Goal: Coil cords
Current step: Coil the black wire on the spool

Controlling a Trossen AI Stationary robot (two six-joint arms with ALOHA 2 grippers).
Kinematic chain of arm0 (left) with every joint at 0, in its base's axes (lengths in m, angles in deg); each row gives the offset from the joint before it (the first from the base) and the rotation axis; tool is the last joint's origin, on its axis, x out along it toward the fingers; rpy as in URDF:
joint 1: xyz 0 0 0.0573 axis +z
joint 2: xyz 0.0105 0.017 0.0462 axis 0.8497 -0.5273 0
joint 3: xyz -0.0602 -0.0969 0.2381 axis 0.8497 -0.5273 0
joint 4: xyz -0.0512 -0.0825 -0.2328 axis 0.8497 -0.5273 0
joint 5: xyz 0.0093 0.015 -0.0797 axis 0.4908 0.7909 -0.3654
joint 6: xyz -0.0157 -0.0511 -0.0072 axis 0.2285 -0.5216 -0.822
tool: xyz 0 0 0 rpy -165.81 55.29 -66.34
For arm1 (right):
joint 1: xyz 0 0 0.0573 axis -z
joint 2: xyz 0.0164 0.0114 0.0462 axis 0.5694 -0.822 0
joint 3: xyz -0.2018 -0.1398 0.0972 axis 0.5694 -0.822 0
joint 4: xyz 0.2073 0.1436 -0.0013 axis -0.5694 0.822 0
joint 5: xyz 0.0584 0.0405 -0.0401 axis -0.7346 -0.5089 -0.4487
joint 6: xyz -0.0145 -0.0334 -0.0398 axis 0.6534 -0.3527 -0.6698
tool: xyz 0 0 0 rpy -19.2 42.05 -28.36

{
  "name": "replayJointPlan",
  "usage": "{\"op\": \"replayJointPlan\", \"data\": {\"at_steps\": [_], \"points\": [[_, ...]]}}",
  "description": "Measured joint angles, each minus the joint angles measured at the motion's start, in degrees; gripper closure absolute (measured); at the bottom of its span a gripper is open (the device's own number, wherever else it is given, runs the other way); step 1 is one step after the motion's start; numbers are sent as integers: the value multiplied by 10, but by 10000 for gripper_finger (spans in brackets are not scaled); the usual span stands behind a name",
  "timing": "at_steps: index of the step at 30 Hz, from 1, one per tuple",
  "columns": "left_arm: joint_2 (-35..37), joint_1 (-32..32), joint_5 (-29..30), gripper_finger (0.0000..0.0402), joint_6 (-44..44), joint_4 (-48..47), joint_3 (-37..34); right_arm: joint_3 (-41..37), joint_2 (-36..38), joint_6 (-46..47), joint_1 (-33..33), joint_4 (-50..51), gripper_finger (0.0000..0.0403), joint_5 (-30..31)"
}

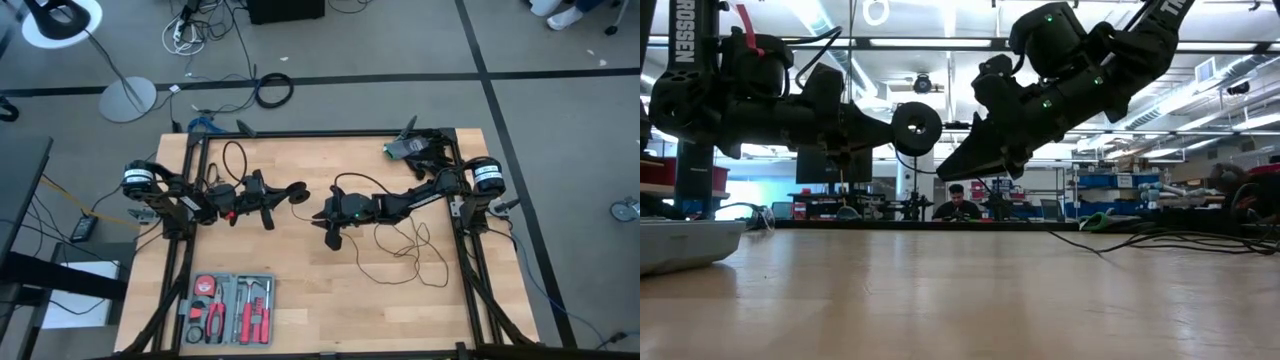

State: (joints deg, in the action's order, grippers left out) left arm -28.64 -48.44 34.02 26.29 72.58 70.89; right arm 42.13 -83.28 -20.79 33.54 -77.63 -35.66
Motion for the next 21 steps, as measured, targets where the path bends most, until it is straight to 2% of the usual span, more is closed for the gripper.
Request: {"op": "replayJointPlan", "data": {"at_steps": [7, 11, 17, 21], "points": [[0, 0, -1, 401, 0, 0, 0, 0, 0, -6, 9, 8, 393, -9], [0, 0, -2, 401, 0, 0, 0, 0, 0, -9, 9, 4, 393, -10], [0, 0, -1, 401, -1, 0, 9, 0, 0, -24, 8, -64, 399, -10], [0, -1, -1, 401, -13, -6, 31, 13, -6, -25, 8, -53, 400, -11]]}}
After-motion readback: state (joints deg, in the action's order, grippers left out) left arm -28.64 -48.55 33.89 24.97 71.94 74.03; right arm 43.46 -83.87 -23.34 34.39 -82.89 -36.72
